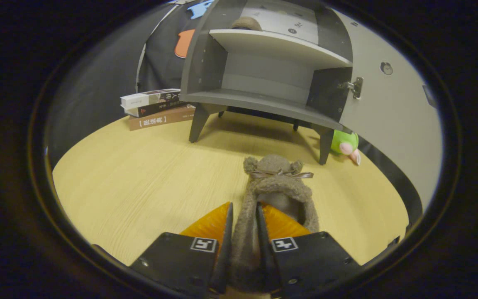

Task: Open the shoe cabinet door, grab the shoes and put them into the shoe cabinet, then close the shoe cabinet door.

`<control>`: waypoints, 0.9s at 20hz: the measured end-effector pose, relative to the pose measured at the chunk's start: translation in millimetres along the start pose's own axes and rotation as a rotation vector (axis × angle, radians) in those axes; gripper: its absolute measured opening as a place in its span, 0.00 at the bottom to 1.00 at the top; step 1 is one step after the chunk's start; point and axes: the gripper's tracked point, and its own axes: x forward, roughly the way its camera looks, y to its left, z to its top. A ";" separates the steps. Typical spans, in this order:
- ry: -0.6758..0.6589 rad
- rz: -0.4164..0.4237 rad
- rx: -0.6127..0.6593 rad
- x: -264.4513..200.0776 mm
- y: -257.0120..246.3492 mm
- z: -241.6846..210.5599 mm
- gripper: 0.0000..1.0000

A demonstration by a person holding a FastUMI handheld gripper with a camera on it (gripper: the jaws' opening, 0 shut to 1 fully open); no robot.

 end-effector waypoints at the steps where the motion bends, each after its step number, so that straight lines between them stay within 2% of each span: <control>1: -0.005 0.015 -0.015 0.9 3.3 0.2 0.25; 3: 0.002 0.054 -0.051 -2.6 9.7 1.0 0.16; 5: -0.029 0.084 -0.047 -13.9 9.3 11.8 0.14; 12: -0.161 0.149 0.084 -70.0 -19.6 70.5 0.13; 16: -0.231 0.146 0.071 -95.8 -27.2 108.7 0.13; 18: -0.272 0.137 0.103 -106.2 -31.9 134.1 0.13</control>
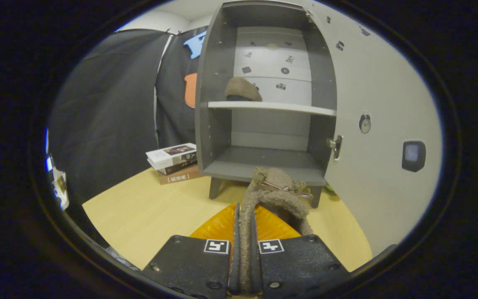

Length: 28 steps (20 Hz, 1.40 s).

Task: Open the shoe cabinet door, grab the shoes and put them into the shoe cabinet, then close the shoe cabinet door.

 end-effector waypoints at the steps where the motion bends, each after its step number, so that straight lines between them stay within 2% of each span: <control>1: -0.018 0.000 0.007 -1.6 -0.4 14.9 0.13; 7: -0.100 0.036 0.051 -1.5 5.2 98.6 0.13; 12: -0.175 0.003 0.008 12.1 4.7 168.0 0.13; 25: -0.242 -0.198 -0.048 94.4 -27.9 331.3 0.13; 28: -0.245 -0.230 -0.168 121.8 -28.6 352.9 0.13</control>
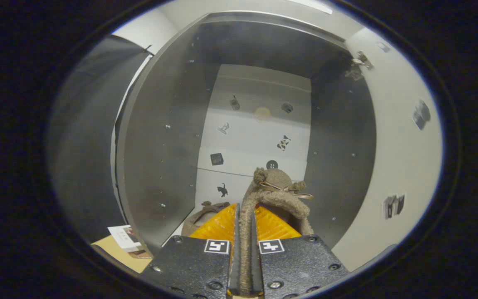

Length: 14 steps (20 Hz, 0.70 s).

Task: Open the shoe cabinet door, grab the shoes and put them into the shoe cabinet, then close the shoe cabinet door.

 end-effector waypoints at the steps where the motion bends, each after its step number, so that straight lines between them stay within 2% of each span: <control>1: 0.005 0.000 -0.037 7.6 0.1 0.3 0.13; 4: 0.053 0.029 -0.089 44.7 4.8 -18.9 0.13; 10: 0.186 -0.008 -0.080 109.2 -14.6 -80.6 0.13; 11: 0.233 0.009 -0.028 118.5 -10.7 -99.4 0.13; 12: 0.289 0.063 0.049 120.2 -1.2 -117.3 0.13; 13: 0.294 0.168 0.175 118.8 17.8 -116.1 0.14; 14: 0.276 0.147 0.252 127.9 14.1 -112.7 0.14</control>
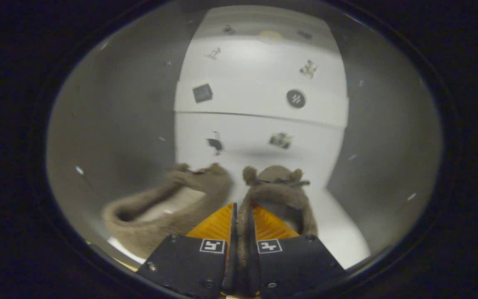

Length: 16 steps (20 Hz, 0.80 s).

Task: Open the shoe cabinet door, grab the shoes and put them into the shoe cabinet, then close the shoe cabinet door.

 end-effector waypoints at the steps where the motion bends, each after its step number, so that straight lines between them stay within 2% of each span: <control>1: -0.008 -0.004 0.051 2.9 -4.5 0.9 0.15; 3: -0.009 0.000 0.114 1.3 -3.3 0.0 0.15; 7: -0.020 -0.047 0.093 2.2 -6.4 2.9 0.16; 8: -0.005 -0.031 0.077 0.5 -1.3 2.3 0.20; 10: 0.015 -0.077 -0.001 -10.5 -7.1 7.8 0.42; 15: -0.106 -0.115 -0.111 -77.1 7.3 31.5 1.00; 16: -0.118 -0.109 -0.119 -93.6 11.2 30.0 1.00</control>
